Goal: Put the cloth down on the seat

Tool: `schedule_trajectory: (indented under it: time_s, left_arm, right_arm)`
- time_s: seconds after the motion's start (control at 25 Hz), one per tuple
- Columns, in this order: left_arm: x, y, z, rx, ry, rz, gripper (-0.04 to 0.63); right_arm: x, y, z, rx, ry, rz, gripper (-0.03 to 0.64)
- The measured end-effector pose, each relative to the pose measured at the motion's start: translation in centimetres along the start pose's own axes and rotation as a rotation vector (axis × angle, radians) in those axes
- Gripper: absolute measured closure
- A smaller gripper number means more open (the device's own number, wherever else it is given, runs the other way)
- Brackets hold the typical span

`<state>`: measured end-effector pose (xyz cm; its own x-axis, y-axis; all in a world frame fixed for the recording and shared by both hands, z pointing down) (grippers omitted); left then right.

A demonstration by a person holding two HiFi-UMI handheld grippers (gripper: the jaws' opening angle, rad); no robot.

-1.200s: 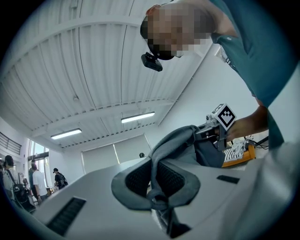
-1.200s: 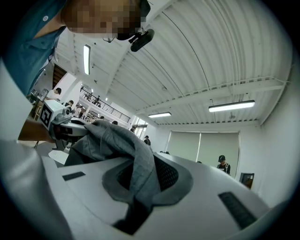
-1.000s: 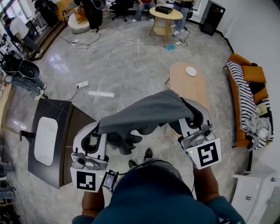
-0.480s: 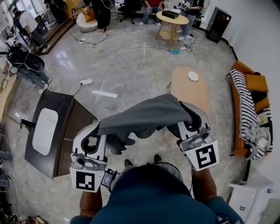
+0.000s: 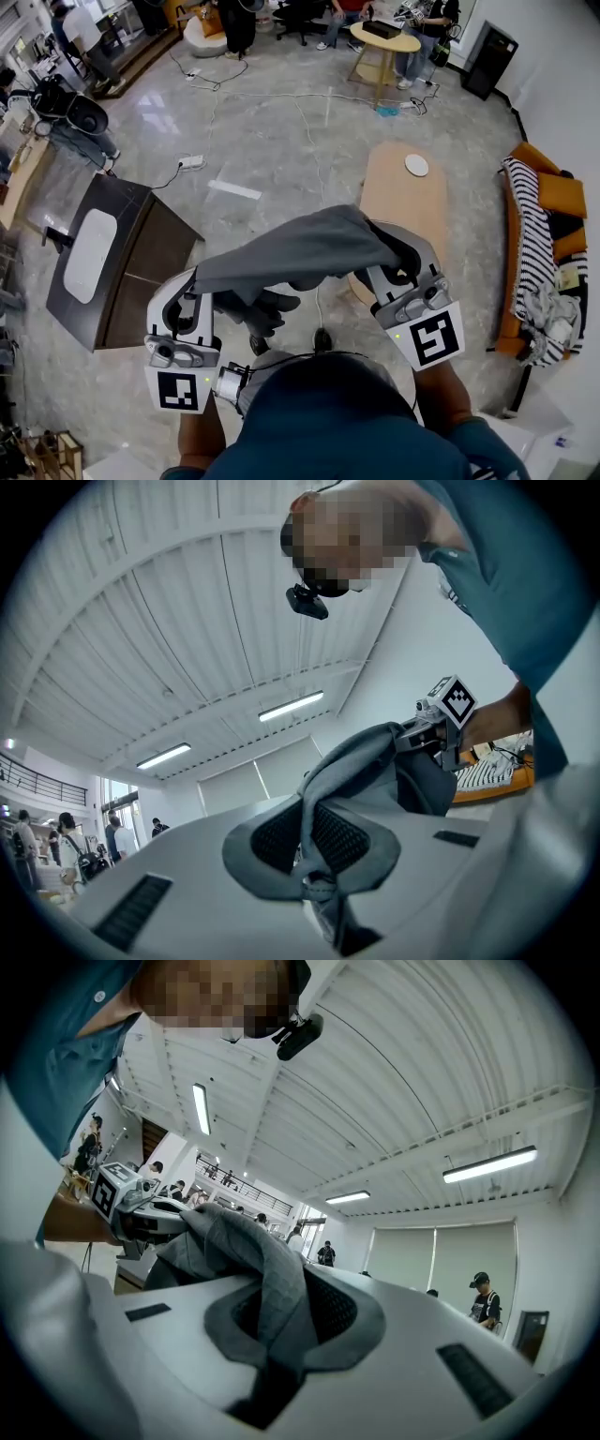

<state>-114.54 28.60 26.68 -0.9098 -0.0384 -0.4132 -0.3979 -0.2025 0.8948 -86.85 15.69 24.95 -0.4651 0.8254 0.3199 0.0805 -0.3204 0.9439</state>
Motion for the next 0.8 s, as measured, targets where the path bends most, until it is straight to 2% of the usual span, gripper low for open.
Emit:
schedule_trajectory:
  time_s: [0.24,0.56,0.72,0.8]
  left_arm:
    - [-3.3,-1.6,1.5,0.01,-0.016,0.001,0.572]
    - [-4.2,-3.1,4.7,-0.004,0.034,0.03,0.571]
    - [-4.3,-3.3,6.5,-0.03,0.027,0.04,0.571]
    - [-4.6,-3.0,7.0,-0.017,0.023,0.046,0.571]
  right_arm:
    - [-0.5,-0.1,3.0,-0.017,-0.017,-0.007,0.577]
    - [1.7,-1.9,5.1,0.002,0.018,-0.009,0.577]
    - [3.1,-2.6,6.0,0.018,0.004,0.022,0.577]
    - [3.5,-2.6,6.2,0.013,0.002,0.017,0.577]
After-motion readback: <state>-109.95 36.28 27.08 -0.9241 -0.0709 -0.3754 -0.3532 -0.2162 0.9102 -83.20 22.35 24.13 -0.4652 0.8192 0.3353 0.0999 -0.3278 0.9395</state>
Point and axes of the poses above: the fingertips, and each gripper's own axes: z backward along the fingers, x to its left, y out of its underside, the point moved 9 cm from there along z, backward along the fingers, and after that the axes turned 8 degrees about -y, right-handed, at the moved point
